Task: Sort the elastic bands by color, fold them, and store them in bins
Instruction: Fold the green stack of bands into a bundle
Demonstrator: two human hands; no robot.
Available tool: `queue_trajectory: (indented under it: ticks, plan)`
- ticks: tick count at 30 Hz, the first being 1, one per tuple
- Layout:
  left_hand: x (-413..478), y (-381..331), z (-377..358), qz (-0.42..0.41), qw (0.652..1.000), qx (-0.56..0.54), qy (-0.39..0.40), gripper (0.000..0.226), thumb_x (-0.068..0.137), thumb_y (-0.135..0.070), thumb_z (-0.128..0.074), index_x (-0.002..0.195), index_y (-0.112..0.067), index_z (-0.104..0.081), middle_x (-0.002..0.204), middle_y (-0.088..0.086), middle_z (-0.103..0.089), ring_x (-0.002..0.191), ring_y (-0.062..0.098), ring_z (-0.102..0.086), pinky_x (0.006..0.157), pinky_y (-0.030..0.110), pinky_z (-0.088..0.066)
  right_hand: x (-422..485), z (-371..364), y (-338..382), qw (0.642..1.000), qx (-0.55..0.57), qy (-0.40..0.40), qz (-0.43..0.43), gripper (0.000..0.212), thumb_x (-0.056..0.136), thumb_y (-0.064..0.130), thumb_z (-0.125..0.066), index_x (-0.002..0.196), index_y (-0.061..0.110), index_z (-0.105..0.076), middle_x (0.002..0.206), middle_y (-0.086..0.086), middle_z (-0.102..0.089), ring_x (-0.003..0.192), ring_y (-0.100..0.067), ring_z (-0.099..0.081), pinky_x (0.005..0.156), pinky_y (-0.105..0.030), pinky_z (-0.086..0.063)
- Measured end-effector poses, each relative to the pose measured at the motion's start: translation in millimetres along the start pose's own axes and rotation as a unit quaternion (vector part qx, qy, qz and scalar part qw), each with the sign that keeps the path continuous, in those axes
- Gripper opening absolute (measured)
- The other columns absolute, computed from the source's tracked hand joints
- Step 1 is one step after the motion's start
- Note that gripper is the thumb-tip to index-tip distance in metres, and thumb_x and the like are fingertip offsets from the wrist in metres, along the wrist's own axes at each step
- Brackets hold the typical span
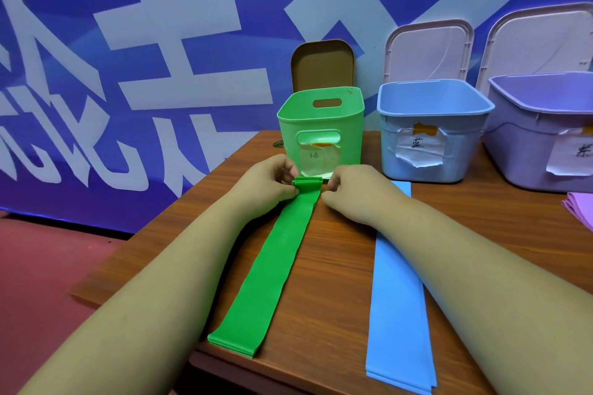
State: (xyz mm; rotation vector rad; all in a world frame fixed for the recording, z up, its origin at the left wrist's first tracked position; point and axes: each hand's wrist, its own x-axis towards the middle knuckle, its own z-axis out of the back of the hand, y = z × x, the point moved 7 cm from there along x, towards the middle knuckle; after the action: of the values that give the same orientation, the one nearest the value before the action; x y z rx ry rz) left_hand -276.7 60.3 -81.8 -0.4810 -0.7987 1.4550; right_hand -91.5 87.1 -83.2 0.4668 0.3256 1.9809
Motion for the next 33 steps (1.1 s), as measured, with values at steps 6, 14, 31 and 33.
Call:
queue_trajectory:
  ticks: [6,14,31,33]
  plan:
    - [-1.2,-5.9,3.1,-0.023,0.998,-0.059,0.004,0.028,0.088,-0.003,-0.079,0.108,-0.016,-0.064,0.105,0.012,-0.071,0.084,0.016,-0.069,0.083,0.043,-0.063,4.8,3.0,7.0,0.996,0.060,-0.034,0.054,0.045,0.088,0.048,-0.075,0.128,0.029,-0.066,0.112,0.001,-0.062,0.103,-0.019,-0.061,0.092,-0.037,-0.052]
    - [-12.7,-4.3,-6.3,0.020,0.984,-0.083,0.157,0.050,0.085,-0.006,-0.084,0.128,-0.019,-0.062,0.123,0.006,-0.070,0.108,0.021,-0.071,0.100,0.038,-0.059,4.5,20.7,13.4,0.982,0.130,-0.116,0.074,0.006,0.090,0.029,-0.073,0.096,0.030,-0.073,0.100,0.006,-0.064,0.095,-0.015,-0.061,0.080,-0.031,-0.044]
    - [-6.9,-7.0,8.3,-0.006,0.997,0.059,0.054,0.015,0.094,-0.025,-0.077,0.097,-0.038,-0.071,0.097,-0.018,-0.072,0.092,-0.001,-0.065,0.075,0.022,-0.046,-18.1,24.2,46.9,0.973,0.101,-0.115,0.174,0.004,0.090,0.030,-0.069,0.094,0.031,-0.071,0.095,0.012,-0.069,0.090,-0.010,-0.060,0.079,-0.035,-0.052]
    - [-7.2,-2.4,12.1,0.001,0.997,0.057,0.056,0.015,0.092,-0.021,-0.079,0.100,-0.033,-0.074,0.099,-0.014,-0.074,0.094,0.002,-0.066,0.077,0.024,-0.047,-20.3,20.7,49.5,0.972,0.105,-0.111,0.181,0.005,0.089,0.029,-0.072,0.094,0.030,-0.073,0.094,0.011,-0.070,0.090,-0.010,-0.061,0.081,-0.035,-0.052]
